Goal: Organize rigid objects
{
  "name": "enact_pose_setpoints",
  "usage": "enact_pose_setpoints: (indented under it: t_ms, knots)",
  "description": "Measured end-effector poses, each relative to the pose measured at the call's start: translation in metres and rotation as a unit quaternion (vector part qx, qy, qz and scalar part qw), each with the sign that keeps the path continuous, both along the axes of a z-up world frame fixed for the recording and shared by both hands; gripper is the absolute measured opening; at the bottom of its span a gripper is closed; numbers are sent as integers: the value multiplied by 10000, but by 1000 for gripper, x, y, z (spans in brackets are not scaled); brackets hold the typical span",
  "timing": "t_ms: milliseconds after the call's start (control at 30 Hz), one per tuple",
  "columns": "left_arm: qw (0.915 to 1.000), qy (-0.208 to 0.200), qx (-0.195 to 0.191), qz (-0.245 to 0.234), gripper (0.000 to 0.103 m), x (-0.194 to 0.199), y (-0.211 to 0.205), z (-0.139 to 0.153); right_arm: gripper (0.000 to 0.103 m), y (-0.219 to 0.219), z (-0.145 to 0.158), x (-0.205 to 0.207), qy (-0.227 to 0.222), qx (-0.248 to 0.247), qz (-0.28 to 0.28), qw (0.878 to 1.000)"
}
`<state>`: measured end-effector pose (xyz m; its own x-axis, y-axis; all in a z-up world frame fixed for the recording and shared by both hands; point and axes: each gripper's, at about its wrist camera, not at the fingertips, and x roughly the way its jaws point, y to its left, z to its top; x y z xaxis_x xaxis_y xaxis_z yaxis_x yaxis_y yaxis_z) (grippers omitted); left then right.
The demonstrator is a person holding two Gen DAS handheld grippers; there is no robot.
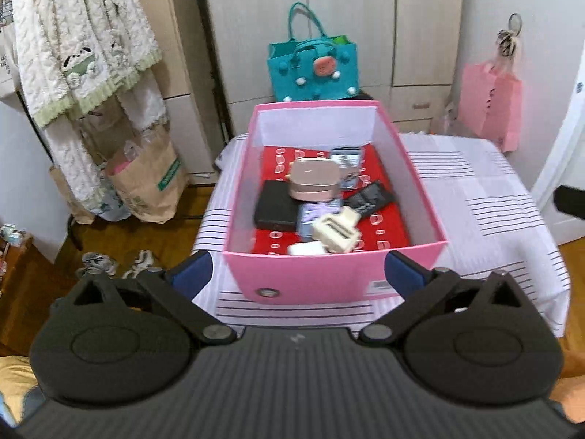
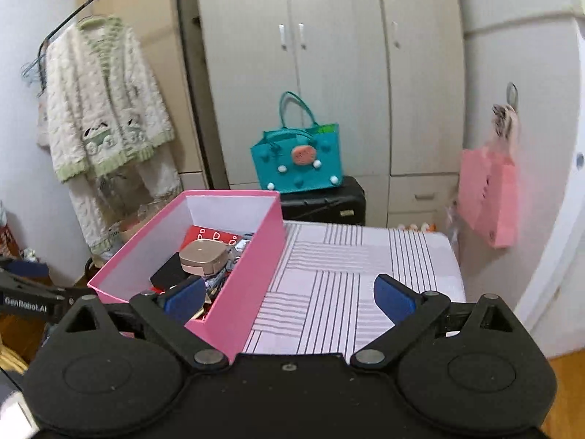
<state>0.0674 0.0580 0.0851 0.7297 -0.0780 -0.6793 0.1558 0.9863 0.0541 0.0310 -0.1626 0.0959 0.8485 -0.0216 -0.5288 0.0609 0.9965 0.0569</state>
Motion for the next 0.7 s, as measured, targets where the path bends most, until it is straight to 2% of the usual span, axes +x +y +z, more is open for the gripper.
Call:
enact_pose_setpoints:
  t_ms: [167,367,467,600,700]
  knots:
    - [9999,-119,-77,-93,102,-15,-18,-7,100,-7,-6,-19,-139,243,-54,9996]
    - [9996,-105,-268,-66,102,-24,-27,-16,100,-9,-18,-24,-19,-168,-272,9995]
    - [9990,44,-446,34,102,-23,-25,-22,100,-10,-22,-25,44,-206,-257,9994]
    - [9985,258,-478,87,102,-24,-27,-29,100,-9,-23,-24,134,-163,-163,9996]
    - [9990,43,-352,277,102,-30,-28,-25,100,-5,-19,-23,149,-259,-123,9995]
